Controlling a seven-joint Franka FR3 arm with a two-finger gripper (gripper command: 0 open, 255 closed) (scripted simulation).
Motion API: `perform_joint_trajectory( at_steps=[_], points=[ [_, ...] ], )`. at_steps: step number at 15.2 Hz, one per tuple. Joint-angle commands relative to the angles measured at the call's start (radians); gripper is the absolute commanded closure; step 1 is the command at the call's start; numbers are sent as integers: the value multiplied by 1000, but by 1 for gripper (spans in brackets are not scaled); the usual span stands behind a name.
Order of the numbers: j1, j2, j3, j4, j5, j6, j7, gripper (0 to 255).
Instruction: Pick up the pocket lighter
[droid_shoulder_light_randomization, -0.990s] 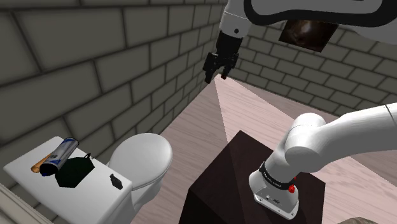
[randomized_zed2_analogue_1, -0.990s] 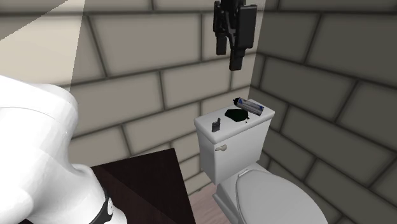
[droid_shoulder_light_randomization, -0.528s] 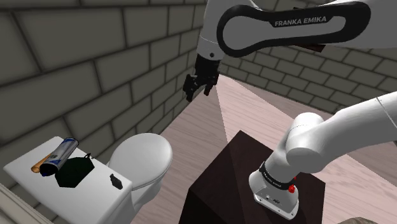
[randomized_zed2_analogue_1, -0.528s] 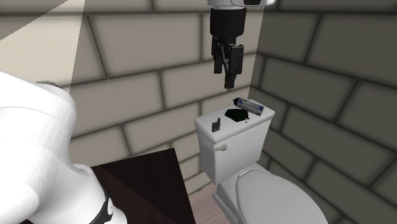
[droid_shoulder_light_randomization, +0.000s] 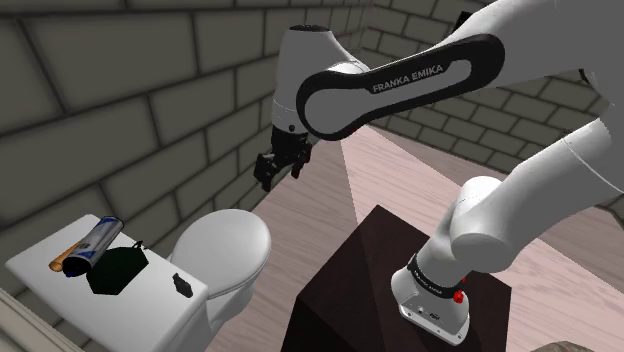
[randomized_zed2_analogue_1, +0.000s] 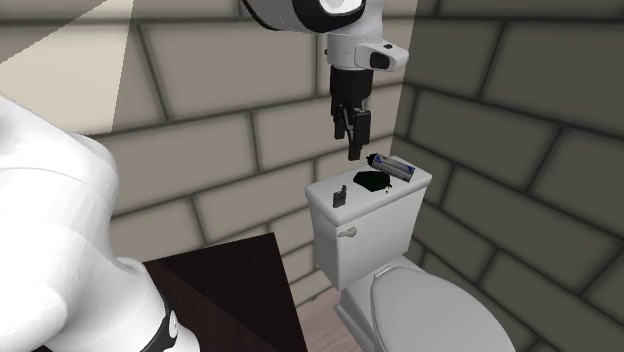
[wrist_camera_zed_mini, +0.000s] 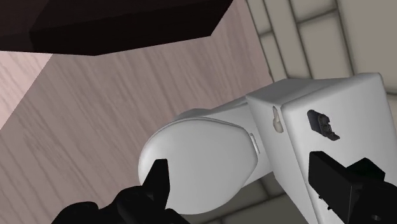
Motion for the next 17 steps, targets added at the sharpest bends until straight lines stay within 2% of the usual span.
perform_joint_trajectory(
  at_steps=[1,5,10,17],
  points=[
    [4,74,29,16,-13,57,34,0],
    [13,220,79,58,-64,153,113,0],
    [38,416,113,139,-175,247,234,0],
    [136,694,83,307,-344,319,397,0]
  ],
)
